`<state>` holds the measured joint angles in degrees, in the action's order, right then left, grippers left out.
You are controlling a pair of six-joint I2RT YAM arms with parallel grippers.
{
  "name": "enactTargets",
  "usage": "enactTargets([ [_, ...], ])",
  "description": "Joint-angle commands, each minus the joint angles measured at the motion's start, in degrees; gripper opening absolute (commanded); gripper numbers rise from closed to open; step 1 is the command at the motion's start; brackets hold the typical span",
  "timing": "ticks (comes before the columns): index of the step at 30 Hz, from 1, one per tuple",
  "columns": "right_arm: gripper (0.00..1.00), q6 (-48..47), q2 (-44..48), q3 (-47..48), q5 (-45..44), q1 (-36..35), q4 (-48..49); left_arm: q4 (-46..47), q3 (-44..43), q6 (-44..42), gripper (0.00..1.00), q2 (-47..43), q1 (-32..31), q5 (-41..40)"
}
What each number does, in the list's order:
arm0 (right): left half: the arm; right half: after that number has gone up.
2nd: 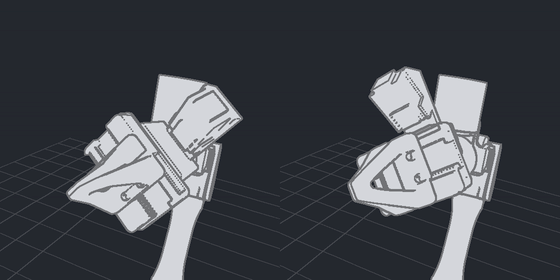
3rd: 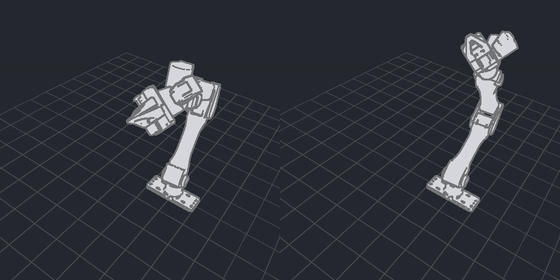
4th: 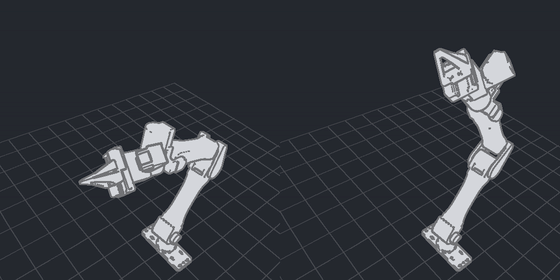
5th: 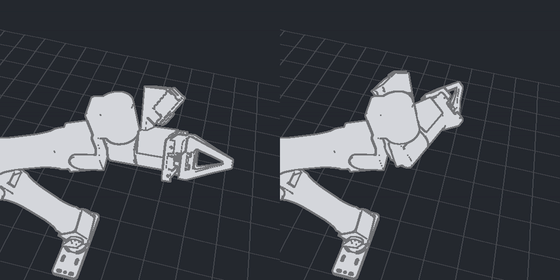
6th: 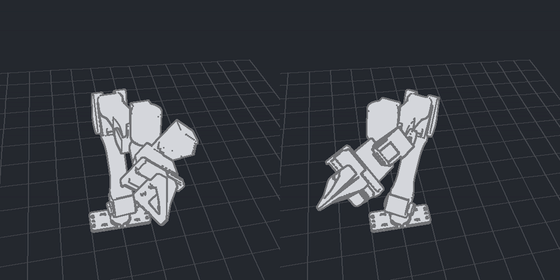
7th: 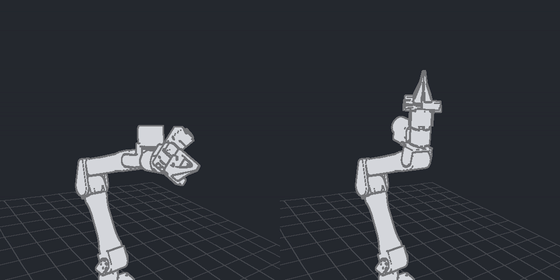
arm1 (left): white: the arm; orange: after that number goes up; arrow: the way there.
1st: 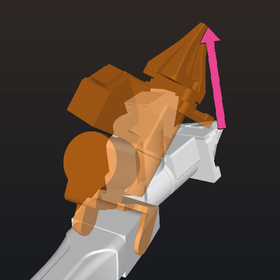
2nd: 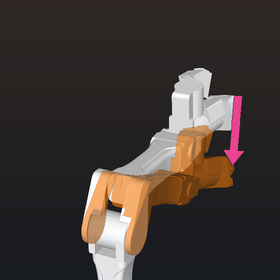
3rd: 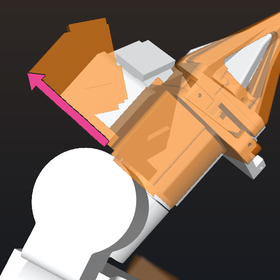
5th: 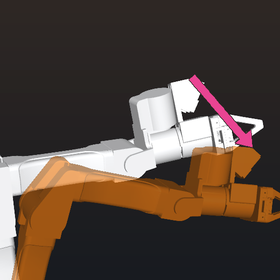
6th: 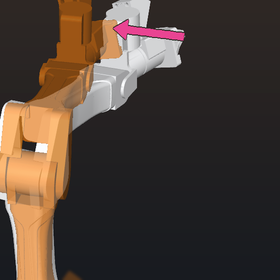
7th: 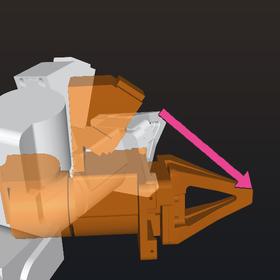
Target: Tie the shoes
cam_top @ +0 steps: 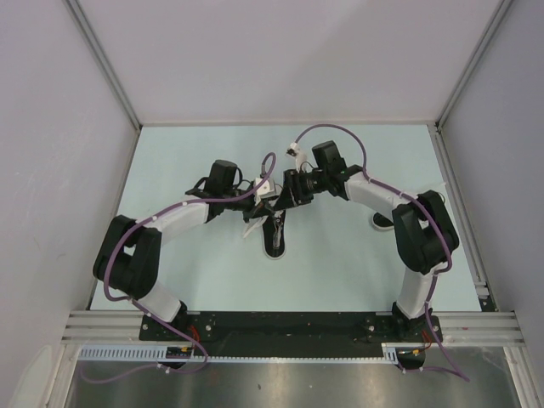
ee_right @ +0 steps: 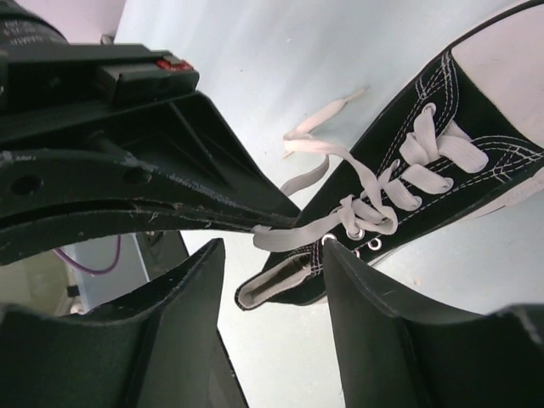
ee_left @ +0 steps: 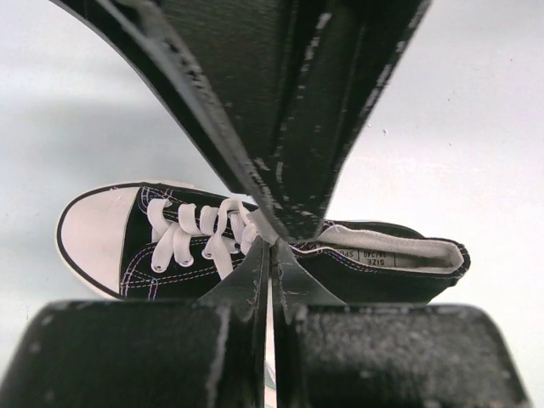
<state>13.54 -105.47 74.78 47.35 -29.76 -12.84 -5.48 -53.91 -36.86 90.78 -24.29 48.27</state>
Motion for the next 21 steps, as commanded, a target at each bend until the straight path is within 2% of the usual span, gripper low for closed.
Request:
enactTargets([
  [1,0.53,5.2,-1.0,-0.2,0.8,0.1,4.8,1.2,-2.3,-0.8,0.00,-0.3,0.3,3.1],
  [5,0.49,6.8,-1.8,-0.2,2.0,0.0,5.7,1.2,-2.3,-0.5,0.00,-0.3,0.2,2.9],
  [8,0.40,6.7,-2.4,-0.2,2.0,-0.2,5.8,1.2,-2.2,-0.4,0.00,-0.3,0.3,2.6],
  [11,0.26,6.6,-2.2,-0.2,1.9,-0.3,5.8,1.3,-2.2,-0.4,0.00,-0.2,0.3,2.2],
  [12,0.15,6.4,-2.2,-0.2,1.8,-0.3,5.8,1.3,-2.2,-0.4,0.00,-0.2,0.3,2.0],
  [14,0.03,6.1,-1.9,-0.2,1.3,-0.3,5.7,1.0,-2.2,-0.1,0.02,-0.3,0.3,2.0],
  [15,0.00,5.6,-1.8,-0.2,1.1,-0.3,5.6,0.5,-2.2,-0.1,0.07,-0.7,0.4,1.7],
  [17,0.00,4.9,-1.4,-0.2,0.4,-0.2,5.2,-0.4,-2.0,-0.1,0.17,-2.2,1.3,1.5],
  [18,0.00,3.8,-1.3,-0.3,0.1,-0.3,4.5,-1.5,-1.9,0.3,0.29,-2.9,2.1,1.6],
  [20,0.00,2.6,-0.9,-0.2,-0.4,-0.4,3.7,-3.4,-2.3,1.2,0.41,-4.6,5.0,2.1],
  [21,0.00,1.5,-0.8,-0.2,-0.5,-0.6,3.0,-6.0,-2.3,0.9,0.43,-5.1,6.0,1.7],
])
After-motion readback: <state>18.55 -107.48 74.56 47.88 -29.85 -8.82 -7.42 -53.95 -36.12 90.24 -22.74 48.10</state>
